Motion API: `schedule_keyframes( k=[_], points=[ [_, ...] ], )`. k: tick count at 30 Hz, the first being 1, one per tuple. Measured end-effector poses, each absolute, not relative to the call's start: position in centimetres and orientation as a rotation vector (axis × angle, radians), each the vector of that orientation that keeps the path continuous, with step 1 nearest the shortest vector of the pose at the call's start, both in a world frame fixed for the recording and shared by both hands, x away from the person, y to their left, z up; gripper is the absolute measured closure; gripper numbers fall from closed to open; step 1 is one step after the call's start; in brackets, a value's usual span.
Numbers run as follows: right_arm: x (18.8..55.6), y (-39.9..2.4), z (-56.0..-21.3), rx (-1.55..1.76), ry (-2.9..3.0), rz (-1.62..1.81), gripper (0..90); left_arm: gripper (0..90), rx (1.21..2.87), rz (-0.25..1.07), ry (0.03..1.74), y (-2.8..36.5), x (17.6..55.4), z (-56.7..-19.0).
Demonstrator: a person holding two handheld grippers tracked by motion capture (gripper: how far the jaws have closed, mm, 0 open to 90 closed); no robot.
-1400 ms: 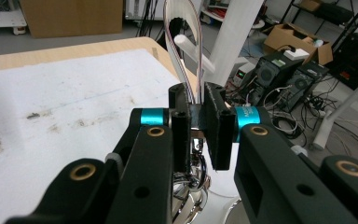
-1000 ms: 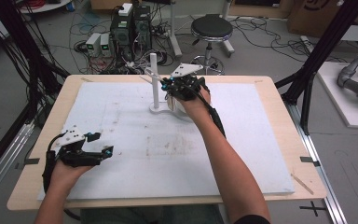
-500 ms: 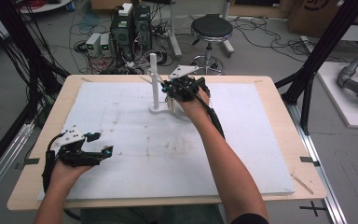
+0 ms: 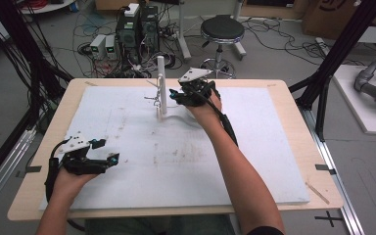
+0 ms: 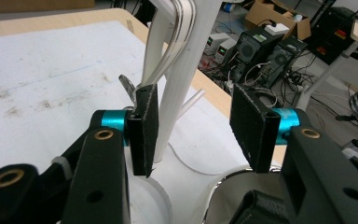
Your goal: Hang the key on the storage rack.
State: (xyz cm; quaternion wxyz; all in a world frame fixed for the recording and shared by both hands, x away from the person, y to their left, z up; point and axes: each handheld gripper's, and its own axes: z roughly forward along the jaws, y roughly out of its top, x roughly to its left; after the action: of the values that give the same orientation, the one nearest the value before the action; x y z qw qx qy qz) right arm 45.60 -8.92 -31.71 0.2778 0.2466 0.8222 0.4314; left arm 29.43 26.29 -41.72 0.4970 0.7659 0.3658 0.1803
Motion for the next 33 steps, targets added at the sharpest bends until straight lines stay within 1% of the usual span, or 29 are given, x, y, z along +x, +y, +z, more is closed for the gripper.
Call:
schedule_keyframes(
  k=[2,4,10,13,15,20,33],
  points=[
    [45.4,-9.3,-31.6,0.669,2.193,1.168,48.1,19.0,1.856,0.437,0.884,26.2,29.5,-41.7],
    [45.2,-9.8,-31.6,0.675,2.198,1.170,47.3,19.0,1.857,0.436,0.883,26.2,29.5,-41.7],
    [44.3,-11.4,-31.7,0.698,2.222,1.147,37.5,19.0,1.854,0.443,0.880,25.9,29.7,-41.7],
    [43.4,-12.4,-32.1,0.685,2.187,1.161,37.4,19.0,1.853,0.440,0.873,25.7,30.0,-41.6],
    [43.0,-13.1,-32.4,0.722,2.226,1.140,34.9,19.0,1.856,0.436,0.866,25.4,30.2,-41.6],
    [41.9,-15.3,-33.7,0.751,2.211,1.149,33.9,19.0,1.857,0.429,0.855,24.9,30.9,-41.6],
    [39.1,-22.0,-35.8,0.865,2.162,1.182,30.0,19.0,1.857,0.397,0.805,22.7,32.9,-41.8]
  ],
)
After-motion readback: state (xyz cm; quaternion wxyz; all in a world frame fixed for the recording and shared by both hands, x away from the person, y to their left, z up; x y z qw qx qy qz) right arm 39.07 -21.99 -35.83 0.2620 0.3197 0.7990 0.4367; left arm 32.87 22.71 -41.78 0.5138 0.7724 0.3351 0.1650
